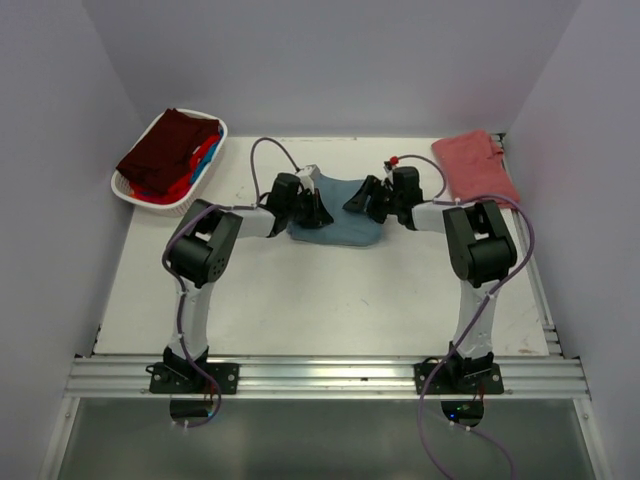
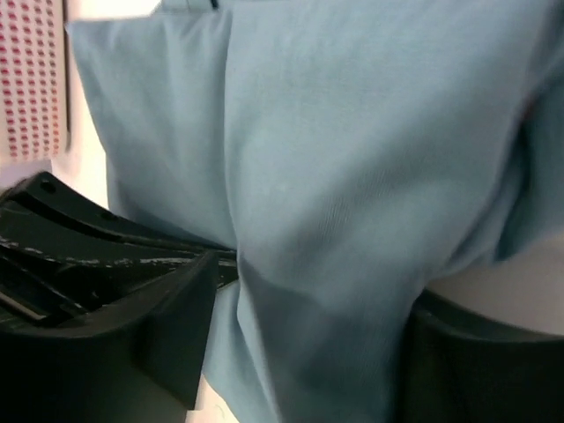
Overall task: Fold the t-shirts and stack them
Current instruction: Neatly place the folded tshirt to the corner
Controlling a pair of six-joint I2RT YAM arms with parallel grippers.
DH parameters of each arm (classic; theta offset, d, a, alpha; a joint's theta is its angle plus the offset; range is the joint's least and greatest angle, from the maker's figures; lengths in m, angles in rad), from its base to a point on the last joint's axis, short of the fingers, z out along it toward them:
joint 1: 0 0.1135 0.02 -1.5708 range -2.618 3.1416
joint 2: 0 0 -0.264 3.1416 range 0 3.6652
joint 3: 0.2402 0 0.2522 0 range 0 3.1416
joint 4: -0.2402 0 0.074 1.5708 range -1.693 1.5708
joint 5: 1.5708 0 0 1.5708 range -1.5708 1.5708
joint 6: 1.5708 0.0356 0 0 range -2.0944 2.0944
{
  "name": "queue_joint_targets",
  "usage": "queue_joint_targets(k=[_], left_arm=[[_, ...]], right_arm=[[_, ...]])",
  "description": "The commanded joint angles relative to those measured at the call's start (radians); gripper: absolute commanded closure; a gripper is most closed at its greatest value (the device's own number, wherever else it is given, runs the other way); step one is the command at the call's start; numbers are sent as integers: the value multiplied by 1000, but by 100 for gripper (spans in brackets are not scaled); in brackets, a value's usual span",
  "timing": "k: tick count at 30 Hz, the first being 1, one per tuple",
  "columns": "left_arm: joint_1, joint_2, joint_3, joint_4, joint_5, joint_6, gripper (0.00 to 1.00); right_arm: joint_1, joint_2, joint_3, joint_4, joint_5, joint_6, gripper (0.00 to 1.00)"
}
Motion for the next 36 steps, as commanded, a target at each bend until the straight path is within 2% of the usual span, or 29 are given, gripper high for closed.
queue_joint_targets(k=[1, 2, 5, 12, 15, 16, 18, 19, 21, 22, 24, 26, 27, 31, 34, 36], left_arm=[[3, 24, -51, -70, -41, 34, 100], [3, 19, -54, -67, -36, 38, 100], [5, -1, -66, -55, -19, 37, 100], [8, -91, -107, -38, 4, 32, 100], [22, -216, -155, -18, 30, 12, 100], [31, -258, -166, -18, 25, 8, 92], [43, -391, -195, -26, 4, 8, 63], [46, -436, -201, -49, -25, 9, 45], [63, -558, -218, -73, -54, 12, 31], [69, -597, -226, -92, -68, 11, 19], [81, -695, -250, -112, -102, 9, 12], [95, -744, -271, -129, -116, 8, 9], [100, -781, -293, -136, -119, 2, 9], [101, -824, -357, -147, -107, -6, 10], [101, -837, -403, -150, -94, -8, 11], [101, -841, -433, -158, -93, -5, 11]], right_arm=[[57, 82, 0, -139, -62, -10, 46], [61, 82, 10, -145, -68, -10, 75], [69, 72, 32, -185, -97, -21, 100], [57, -16, 17, -200, -122, -20, 100], [15, -55, -54, -32, -189, 80, 100], [-15, -72, -99, 105, -206, 121, 100], [-46, -84, -132, 294, -253, 239, 100], [-76, -90, -141, 339, -264, 273, 100], [-101, -99, -135, 401, -289, 322, 100], [-124, -105, -129, 421, -292, 335, 100], [-146, -119, -108, 499, -301, 390, 100], [-182, -113, -80, 599, -326, 468, 100], [-196, -104, -68, 718, -330, 567, 100], [-283, -60, 65, 873, -340, 755, 100], [-334, -47, 168, 868, -331, 795, 100], [-357, -53, 224, 770, -332, 755, 100]])
